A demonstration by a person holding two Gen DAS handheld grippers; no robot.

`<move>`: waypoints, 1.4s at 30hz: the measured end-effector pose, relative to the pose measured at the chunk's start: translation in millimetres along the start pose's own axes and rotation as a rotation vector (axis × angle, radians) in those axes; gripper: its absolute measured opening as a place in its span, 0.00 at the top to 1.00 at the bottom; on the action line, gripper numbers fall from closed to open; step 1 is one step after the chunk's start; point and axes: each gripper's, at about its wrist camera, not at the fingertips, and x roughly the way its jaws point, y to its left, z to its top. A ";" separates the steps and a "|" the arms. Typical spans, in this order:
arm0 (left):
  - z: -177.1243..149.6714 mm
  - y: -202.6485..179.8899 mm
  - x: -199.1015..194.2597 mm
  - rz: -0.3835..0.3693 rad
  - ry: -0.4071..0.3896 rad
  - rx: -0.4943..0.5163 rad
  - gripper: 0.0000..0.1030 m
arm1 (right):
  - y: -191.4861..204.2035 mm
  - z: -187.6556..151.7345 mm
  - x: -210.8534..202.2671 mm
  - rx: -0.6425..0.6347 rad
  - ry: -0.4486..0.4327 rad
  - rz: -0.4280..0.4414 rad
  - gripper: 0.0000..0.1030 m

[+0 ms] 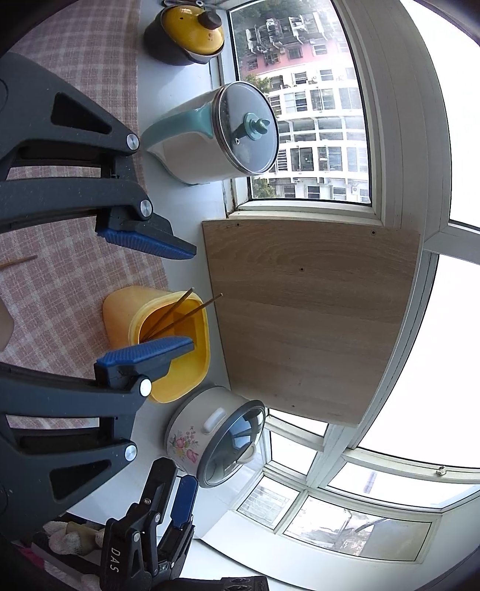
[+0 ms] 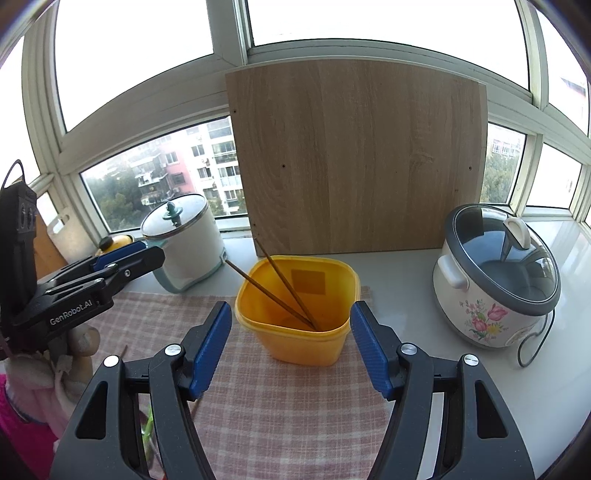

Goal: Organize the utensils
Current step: 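Move both tools back from the bin toward the remaining chopsticks, then close the left tool on a chopstick while the right tool grasps another chopstick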

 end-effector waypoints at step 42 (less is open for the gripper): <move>-179.9 170.2 -72.1 0.228 0.328 -0.168 0.57 | 108.3 -130.6 92.4 -0.114 0.394 0.152 0.36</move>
